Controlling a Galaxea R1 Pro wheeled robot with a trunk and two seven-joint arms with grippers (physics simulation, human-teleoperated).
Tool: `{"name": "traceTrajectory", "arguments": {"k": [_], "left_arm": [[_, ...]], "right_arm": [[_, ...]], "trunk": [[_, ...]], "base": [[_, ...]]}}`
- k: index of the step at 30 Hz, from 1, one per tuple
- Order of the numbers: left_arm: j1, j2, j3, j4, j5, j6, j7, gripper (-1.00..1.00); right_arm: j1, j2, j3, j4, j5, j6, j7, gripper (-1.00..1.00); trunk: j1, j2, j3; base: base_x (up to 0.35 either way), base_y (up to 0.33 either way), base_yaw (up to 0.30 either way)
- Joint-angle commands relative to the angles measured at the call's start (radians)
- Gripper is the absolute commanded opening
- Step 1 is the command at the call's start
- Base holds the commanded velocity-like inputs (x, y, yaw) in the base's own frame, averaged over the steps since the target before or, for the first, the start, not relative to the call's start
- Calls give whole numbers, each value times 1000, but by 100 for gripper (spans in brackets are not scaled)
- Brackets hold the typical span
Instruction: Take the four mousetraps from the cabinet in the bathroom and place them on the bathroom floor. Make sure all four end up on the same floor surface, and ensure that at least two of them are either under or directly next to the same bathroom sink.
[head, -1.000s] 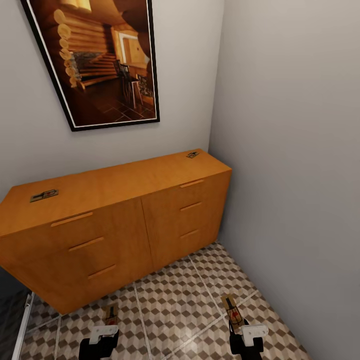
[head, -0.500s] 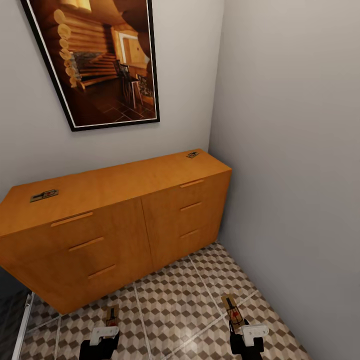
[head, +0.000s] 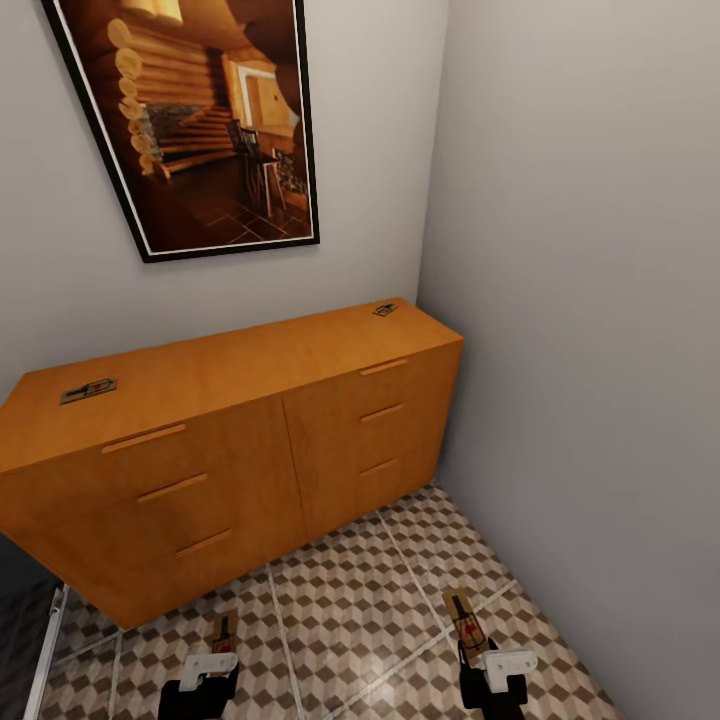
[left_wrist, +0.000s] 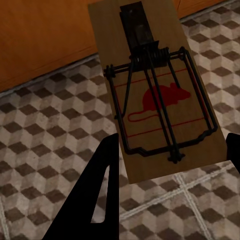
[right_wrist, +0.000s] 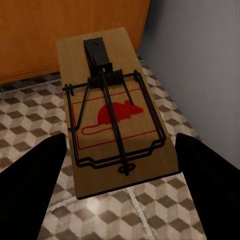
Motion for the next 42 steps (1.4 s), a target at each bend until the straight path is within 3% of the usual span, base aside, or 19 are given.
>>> {"name": "traceTrajectory", "arguments": {"k": [1, 16, 28, 42], "left_arm": [[-1, -1, -8, 3, 6, -4, -2, -100], [-1, -1, -8, 3, 6, -4, -2, -100], [-1, -2, -8, 3, 6, -4, -2, -100], [-1, -2, -8, 3, 6, -2, -2, -100]], "right_arm": [[-1, 0, 5, 1, 3, -1, -9, -100], [-1, 1, 5, 1, 2, -1, -9, -100], [-1, 0, 5, 1, 3, -1, -9, -100], [-1, 0, 5, 1, 2, -1, -9, -100]], "trunk": [[0, 0, -1], [0, 0, -1], [0, 0, 3], [0, 0, 6]], "base": [[0, 0, 0], [-213, 0, -15], [-32, 0, -199], [-311, 0, -194]]}}
